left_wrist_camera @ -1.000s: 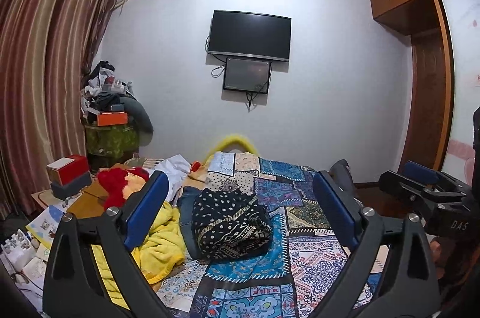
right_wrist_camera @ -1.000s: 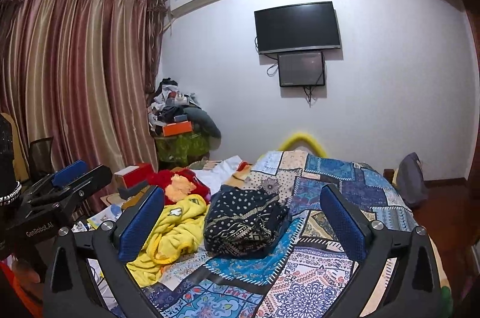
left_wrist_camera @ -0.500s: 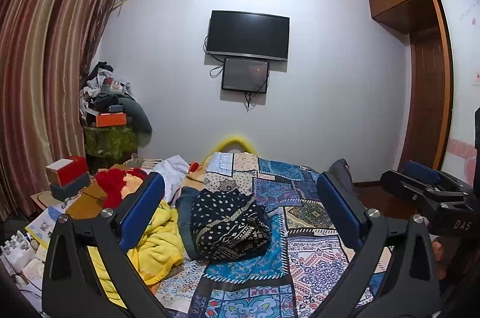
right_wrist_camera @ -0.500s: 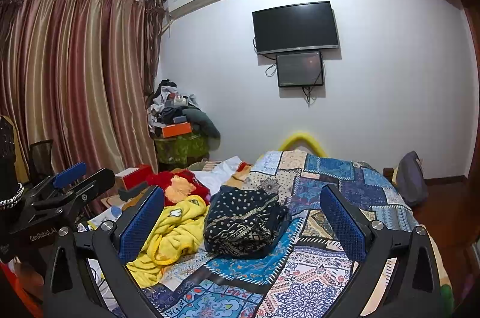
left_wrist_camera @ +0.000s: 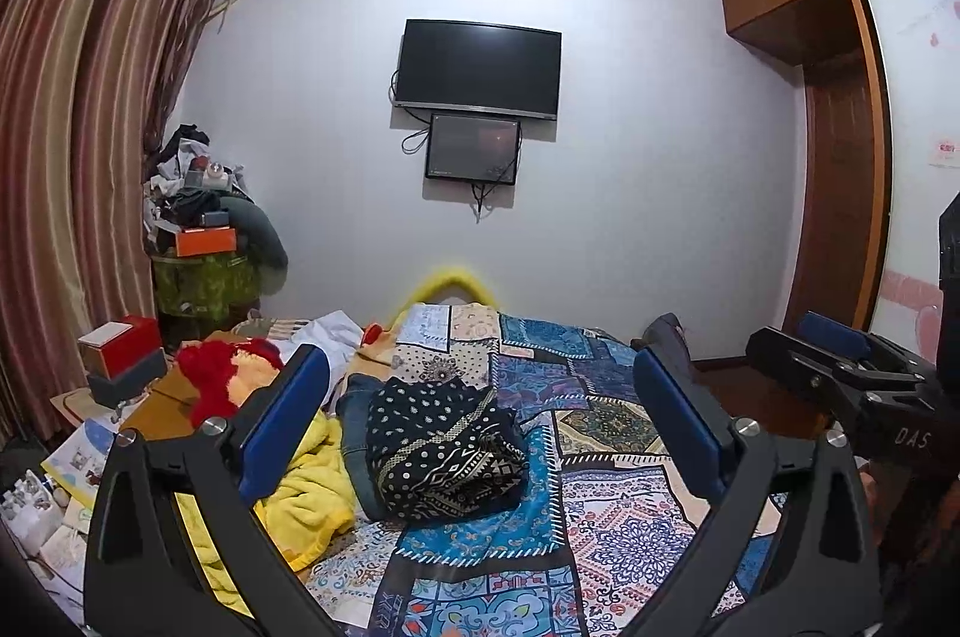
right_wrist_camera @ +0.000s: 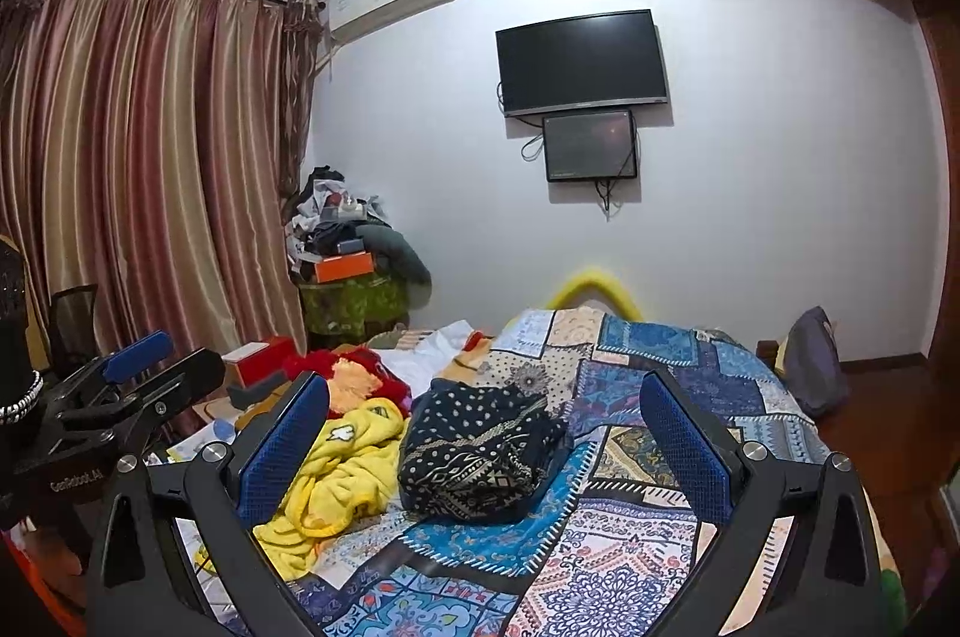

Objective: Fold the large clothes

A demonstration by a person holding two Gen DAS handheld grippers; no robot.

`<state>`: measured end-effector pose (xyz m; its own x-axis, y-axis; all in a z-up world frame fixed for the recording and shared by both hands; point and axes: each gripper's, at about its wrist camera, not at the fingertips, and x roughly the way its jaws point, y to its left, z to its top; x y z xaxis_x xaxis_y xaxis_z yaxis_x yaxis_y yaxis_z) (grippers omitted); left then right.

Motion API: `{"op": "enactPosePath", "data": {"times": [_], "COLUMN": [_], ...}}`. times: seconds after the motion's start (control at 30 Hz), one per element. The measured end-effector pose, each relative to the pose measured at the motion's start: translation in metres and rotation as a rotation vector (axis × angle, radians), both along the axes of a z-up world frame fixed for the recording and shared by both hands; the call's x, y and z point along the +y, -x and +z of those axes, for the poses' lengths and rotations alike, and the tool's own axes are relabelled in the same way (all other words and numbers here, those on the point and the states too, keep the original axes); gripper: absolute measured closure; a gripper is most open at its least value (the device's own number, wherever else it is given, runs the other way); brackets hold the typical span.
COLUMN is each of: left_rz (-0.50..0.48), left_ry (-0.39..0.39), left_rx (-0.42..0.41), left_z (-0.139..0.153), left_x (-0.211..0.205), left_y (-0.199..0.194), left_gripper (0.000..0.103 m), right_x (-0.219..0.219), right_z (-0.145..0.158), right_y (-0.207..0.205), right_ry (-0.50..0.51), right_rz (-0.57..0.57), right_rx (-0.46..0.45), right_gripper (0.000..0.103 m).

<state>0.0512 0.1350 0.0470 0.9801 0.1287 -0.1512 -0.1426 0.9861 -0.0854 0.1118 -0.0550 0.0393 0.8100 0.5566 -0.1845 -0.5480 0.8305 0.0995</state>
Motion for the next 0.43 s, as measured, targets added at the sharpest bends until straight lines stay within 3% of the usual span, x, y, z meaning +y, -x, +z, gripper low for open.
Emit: {"op": "enactPosePath", "data": {"times": [0.43], "left_rz": [-0.011], "left_ry": [-0.005], "left_rx": [0.019], "left_z": [-0.0018], "left_x": [-0.0048], "left_y": [-0.0025], "left_gripper": [0.001], "right_x": [-0.0036], "right_z": [-0.0010], "right_y": [-0.0025], "right_ry": [-0.013], "right_rz": [-0.014], "right_rx": [0.013], "right_gripper": [0.000]}}
